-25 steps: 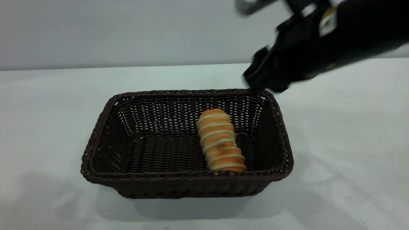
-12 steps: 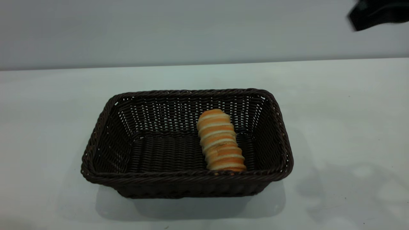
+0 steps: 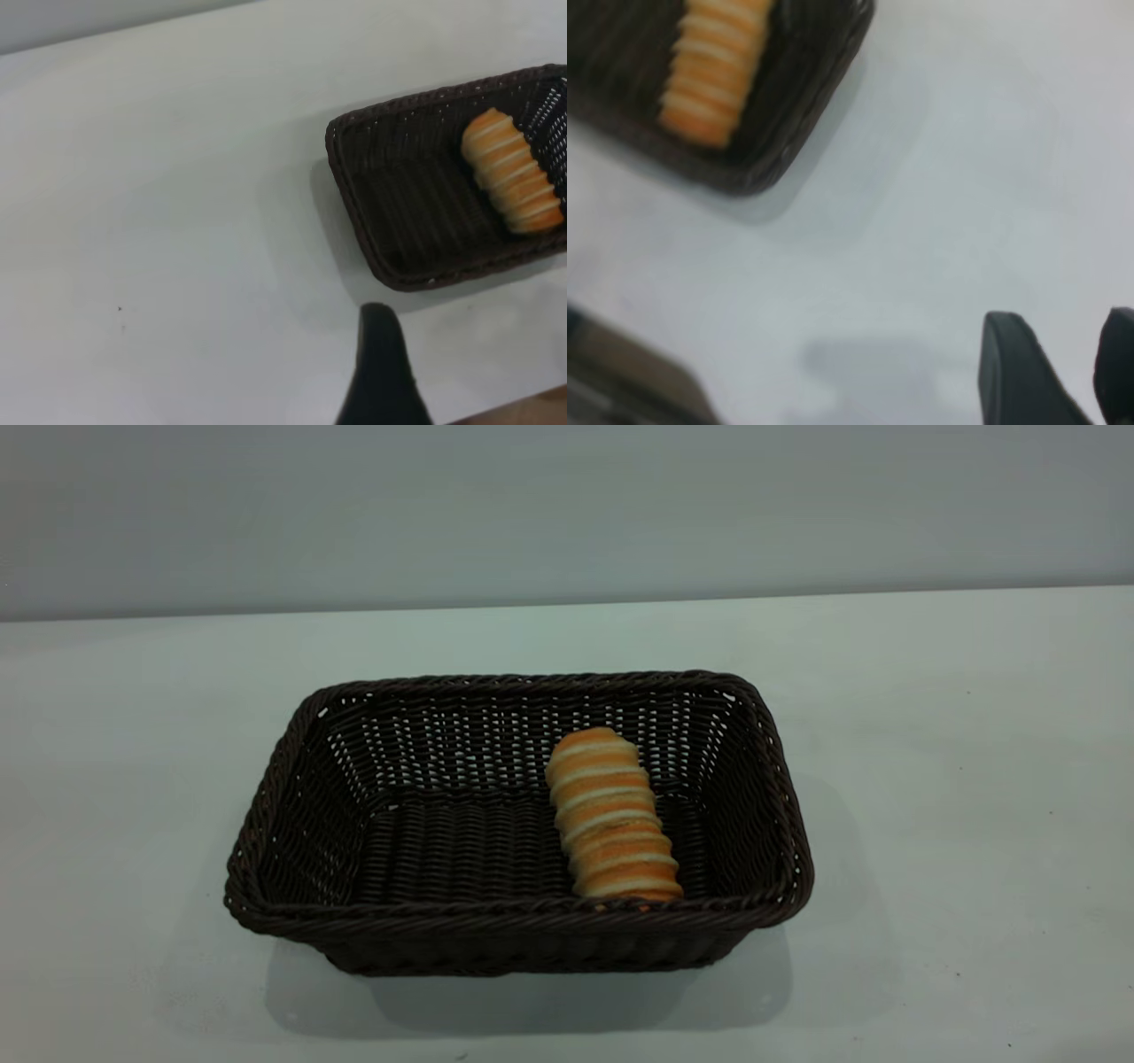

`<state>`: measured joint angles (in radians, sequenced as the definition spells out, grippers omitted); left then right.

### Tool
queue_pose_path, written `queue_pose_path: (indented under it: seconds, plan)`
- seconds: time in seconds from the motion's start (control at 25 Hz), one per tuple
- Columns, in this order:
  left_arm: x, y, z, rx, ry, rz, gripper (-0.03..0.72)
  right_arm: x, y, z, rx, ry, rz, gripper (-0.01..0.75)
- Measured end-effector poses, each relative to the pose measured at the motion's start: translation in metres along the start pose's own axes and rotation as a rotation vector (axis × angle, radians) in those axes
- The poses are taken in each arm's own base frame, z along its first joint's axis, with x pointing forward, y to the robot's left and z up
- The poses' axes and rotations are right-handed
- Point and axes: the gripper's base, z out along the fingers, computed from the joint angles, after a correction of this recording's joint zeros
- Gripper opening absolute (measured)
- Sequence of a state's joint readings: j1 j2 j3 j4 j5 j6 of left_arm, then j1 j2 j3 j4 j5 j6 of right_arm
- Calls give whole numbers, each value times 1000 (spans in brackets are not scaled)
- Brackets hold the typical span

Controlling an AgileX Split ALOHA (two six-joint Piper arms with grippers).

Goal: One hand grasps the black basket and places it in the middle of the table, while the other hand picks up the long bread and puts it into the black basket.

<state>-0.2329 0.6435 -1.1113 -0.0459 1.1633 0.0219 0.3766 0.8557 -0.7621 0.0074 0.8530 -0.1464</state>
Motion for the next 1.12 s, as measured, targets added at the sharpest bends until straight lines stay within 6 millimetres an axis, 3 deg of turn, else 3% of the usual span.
queue_pose_path:
  seconds: [0.28,0.52,0.84,1.12]
  plan:
    - [68,-1,2,1,-17,9,585,34,18,-52,-132,-36,-32,204]
    - [114,-1,10,1,-46,34,585,64,24,-82,-146,-98,-38,207]
    - [138,-1,23,1,-41,38,585,109,30,-65,-146,-108,34,211]
    - [148,-1,42,4,38,55,585,133,27,-58,-69,-161,50,219]
